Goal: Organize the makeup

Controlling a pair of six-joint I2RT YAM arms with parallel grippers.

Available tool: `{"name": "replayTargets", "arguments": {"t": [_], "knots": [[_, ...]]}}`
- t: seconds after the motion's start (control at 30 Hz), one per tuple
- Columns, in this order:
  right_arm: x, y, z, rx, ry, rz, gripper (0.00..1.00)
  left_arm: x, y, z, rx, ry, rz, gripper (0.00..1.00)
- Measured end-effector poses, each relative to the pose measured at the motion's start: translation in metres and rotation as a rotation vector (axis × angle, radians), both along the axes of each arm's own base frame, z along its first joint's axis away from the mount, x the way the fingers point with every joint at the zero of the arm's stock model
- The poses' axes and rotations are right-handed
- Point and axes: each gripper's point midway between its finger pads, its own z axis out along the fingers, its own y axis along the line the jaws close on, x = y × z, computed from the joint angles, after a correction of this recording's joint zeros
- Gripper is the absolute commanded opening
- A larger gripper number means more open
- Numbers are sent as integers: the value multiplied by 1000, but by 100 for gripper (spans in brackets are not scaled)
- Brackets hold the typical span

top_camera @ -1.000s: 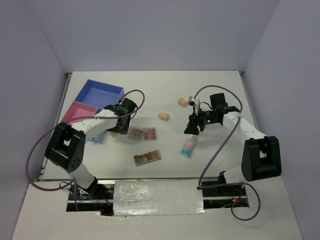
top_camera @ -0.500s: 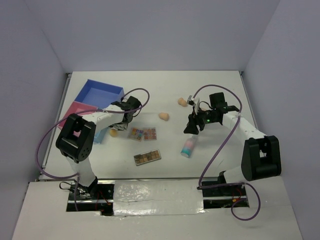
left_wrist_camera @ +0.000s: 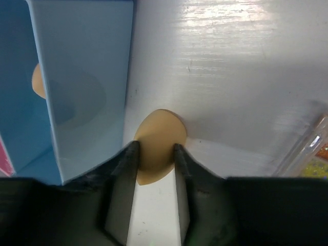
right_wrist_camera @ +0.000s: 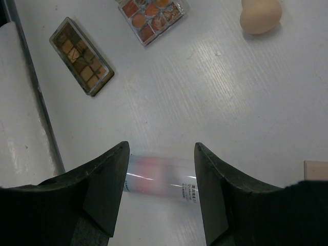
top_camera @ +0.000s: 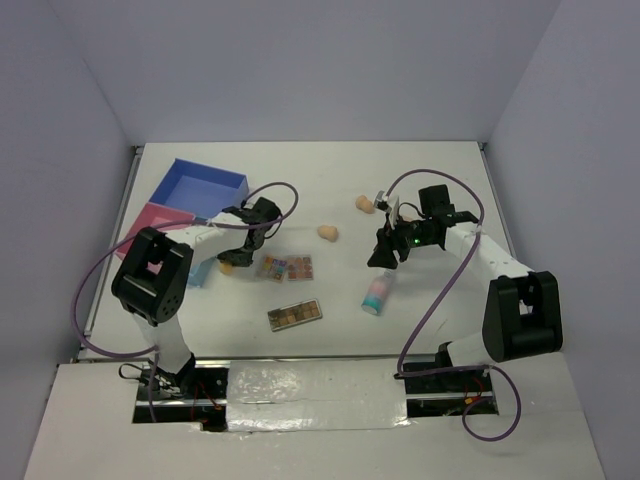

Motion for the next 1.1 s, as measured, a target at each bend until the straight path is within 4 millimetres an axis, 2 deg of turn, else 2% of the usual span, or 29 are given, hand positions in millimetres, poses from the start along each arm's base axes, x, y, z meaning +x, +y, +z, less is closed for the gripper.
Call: {"name": "replayTargets", "arguments": {"t": [0.03, 0.13, 0.2, 0.33, 0.4, 0.57, 0.63, 0.73, 0.87, 1.0, 1.1], "knots": [[0, 0, 0, 0, 0, 0, 61, -2, 1, -1, 3, 6, -1, 29], [0, 0, 0, 0, 0, 0, 61, -4, 2, -4, 4, 13, -1, 7], [0, 0, 0, 0, 0, 0, 61, -5, 1, -3, -1, 11, 0, 0], [0, 0, 0, 0, 0, 0, 61, -5, -2, 4, -34, -5, -4, 0], [0, 0, 0, -1, 0, 0, 61, -4, -7, 16, -72, -32, -10, 0], [-2, 2, 0, -4, 1, 8, 61, 9, -17, 70, -192, -187, -18, 0], [-3, 4, 0, -4, 1, 15, 61, 15, -11, 96, -246, -268, 3, 0], [-5, 7, 0, -5, 1, 28, 61, 22, 15, 116, -303, -348, 78, 0], [-5, 13, 4, -8, -11, 48, 61, 26, 54, 114, -307, -369, 174, 0], [-1, 20, 11, -8, -33, 70, 62, 27, 65, 97, -308, -323, 189, 0], [2, 24, 15, -11, -48, 83, 63, 33, 66, 84, -314, -297, 192, 17]]}}
